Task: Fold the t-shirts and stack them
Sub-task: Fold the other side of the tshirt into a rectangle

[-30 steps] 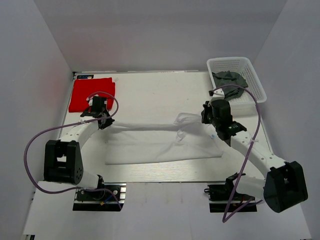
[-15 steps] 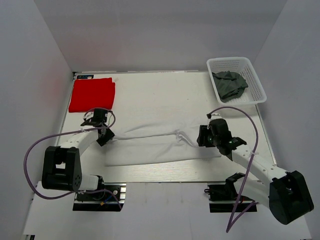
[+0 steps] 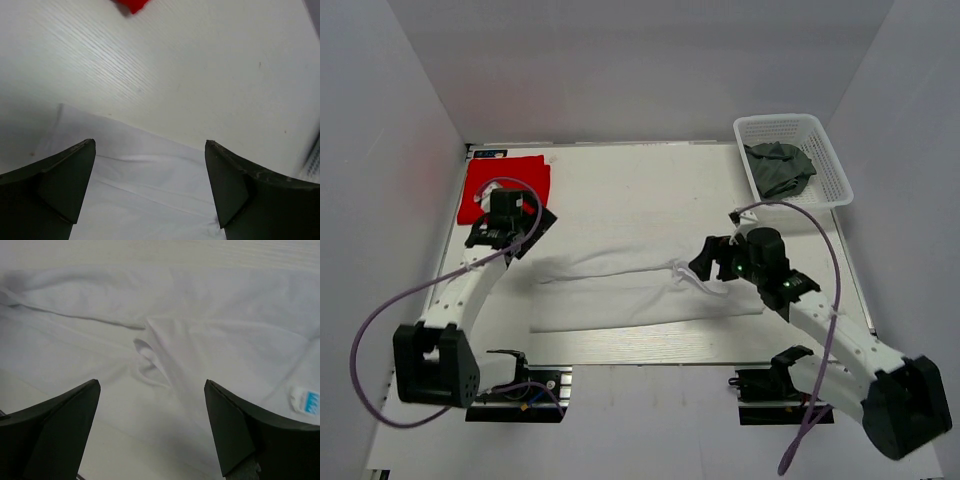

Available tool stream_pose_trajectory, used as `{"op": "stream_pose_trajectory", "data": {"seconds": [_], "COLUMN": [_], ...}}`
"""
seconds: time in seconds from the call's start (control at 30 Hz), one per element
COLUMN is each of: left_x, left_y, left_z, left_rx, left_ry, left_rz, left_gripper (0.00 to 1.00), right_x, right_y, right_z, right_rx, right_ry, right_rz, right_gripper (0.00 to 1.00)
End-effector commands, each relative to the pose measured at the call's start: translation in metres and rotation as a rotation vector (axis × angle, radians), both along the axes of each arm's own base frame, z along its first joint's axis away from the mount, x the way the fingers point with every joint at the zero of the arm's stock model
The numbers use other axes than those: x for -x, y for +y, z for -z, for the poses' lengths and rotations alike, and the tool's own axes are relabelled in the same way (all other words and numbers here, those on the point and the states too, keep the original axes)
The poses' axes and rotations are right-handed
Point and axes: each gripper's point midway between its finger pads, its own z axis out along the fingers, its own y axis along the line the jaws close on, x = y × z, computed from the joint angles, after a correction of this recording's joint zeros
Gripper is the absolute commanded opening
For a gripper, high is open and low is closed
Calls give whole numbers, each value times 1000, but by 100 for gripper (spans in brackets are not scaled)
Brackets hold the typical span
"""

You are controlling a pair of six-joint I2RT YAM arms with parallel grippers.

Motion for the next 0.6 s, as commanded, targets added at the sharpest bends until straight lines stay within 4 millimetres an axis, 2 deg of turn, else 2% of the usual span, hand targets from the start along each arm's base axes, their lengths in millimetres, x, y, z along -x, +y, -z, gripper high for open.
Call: {"op": "stream_pose_trajectory", "data": {"seconds": [0.0,0.03,0.07,0.13,0.17,0.2,0.27,0.3,0.37,0.4,0.47,0.57], "left_x": [-24,-26,-28,-28,-28,-22,-10,1,16,32,49,67], "left_y": [-51,-61,-65,-83,-83,-87,-88,-83,-78,-72,-65,-57], "left_z": [6,14,35,42,49,58,71,86,98,115,134,150], "left_rx": [135,145,155,184,178,179,174,160,152,139,125,101], "left_ry": [-30,-17,35,61,76,108,143,184,221,269,325,395], "left_rz": [252,296,317,388,394,403,416,399,388,372,344,320], "left_gripper": [100,100,100,100,100,100,100,100,100,100,100,100], "right_x": [-27,-30,-34,-34,-25,-23,-8,0,10,16,22,31], "right_y": [48,53,61,77,88,94,107,108,110,104,99,84], "right_z": [-34,-31,-42,-26,-30,-26,-13,-5,11,28,46,74], "right_rx": [-167,-171,-194,-201,-248,-262,-287,-288,-269,-245,-202,-149], "right_ry": [-118,-107,-126,-65,-50,-38,28,58,102,143,181,236], "right_rz": [-139,-149,-178,-218,-283,-302,-356,-370,-378,-360,-349,-303], "right_gripper": [90,90,90,90,90,90,90,90,90,90,90,90]}}
